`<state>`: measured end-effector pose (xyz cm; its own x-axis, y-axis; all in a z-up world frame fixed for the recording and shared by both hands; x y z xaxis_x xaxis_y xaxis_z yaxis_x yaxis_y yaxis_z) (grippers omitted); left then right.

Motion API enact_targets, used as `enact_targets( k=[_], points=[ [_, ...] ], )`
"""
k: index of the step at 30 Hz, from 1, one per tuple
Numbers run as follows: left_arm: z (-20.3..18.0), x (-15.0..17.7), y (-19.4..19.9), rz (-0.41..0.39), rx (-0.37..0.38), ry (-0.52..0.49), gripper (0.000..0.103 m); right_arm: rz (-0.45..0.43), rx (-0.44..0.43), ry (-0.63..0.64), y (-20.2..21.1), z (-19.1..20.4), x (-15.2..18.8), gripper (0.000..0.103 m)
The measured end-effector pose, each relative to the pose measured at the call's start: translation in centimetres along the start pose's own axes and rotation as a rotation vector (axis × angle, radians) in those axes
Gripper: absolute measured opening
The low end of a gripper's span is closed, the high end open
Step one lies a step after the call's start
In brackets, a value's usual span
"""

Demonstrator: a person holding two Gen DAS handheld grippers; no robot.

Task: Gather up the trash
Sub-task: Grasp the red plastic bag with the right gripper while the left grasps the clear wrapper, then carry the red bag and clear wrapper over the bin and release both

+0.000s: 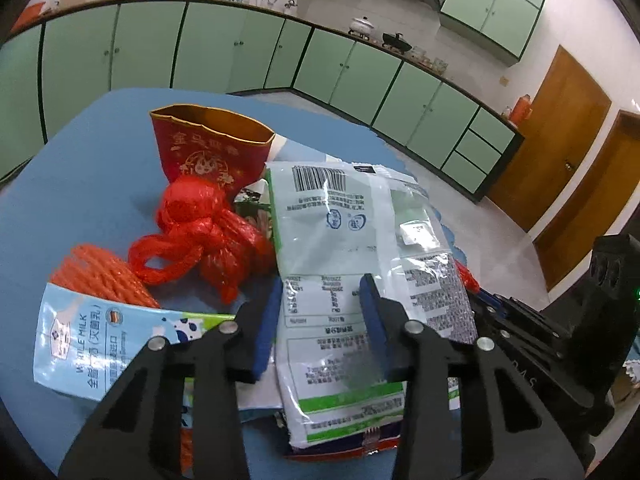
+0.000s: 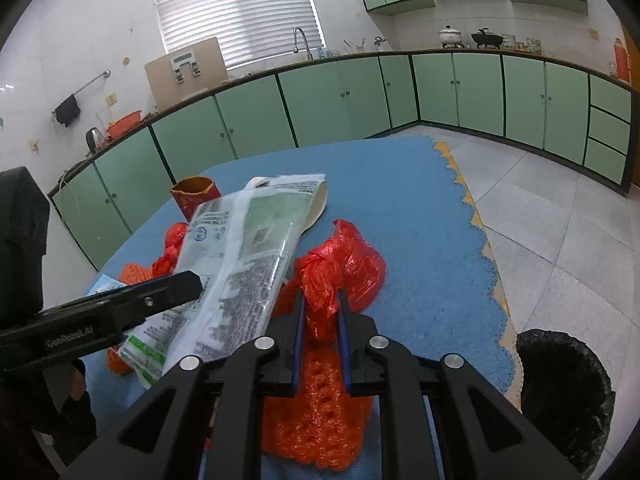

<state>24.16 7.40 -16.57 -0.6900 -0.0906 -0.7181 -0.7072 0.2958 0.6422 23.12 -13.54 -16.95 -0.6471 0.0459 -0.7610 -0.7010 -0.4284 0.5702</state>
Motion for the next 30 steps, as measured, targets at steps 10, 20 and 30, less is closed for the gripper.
enact_targets(
  k=[10,20,30],
  points=[
    [-0.1,-0.4,1.5,-0.061,-0.010,0.001,0.010,-0.010,0.006,-0.004,0.3,0.1,-0.3,0.014],
    [-0.5,0.4,0.6,-0.007,0.054,0.026,0.024,-0.021,0.006,-0.002,0.7,0.3,-0.1,0.014],
    [0.3,-0.3,2.9,-0.091,0.000,0.030,0.004,-0.064,0.010,-0.019,2.7,-0.2,-1.1,0.014]
  ],
)
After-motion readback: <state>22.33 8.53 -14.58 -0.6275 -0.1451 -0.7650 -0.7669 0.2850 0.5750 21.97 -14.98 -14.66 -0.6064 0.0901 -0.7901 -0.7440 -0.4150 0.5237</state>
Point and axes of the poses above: each gripper's, at about its wrist camera, not at the fingertips, and y roughly against the way its jaws point, z to its left, x to its underside, the point moved 2 cm from there along -y, roughly the way its jaws point, and after that the axes turned 5 degrees about -y, right-handed, at the moved point
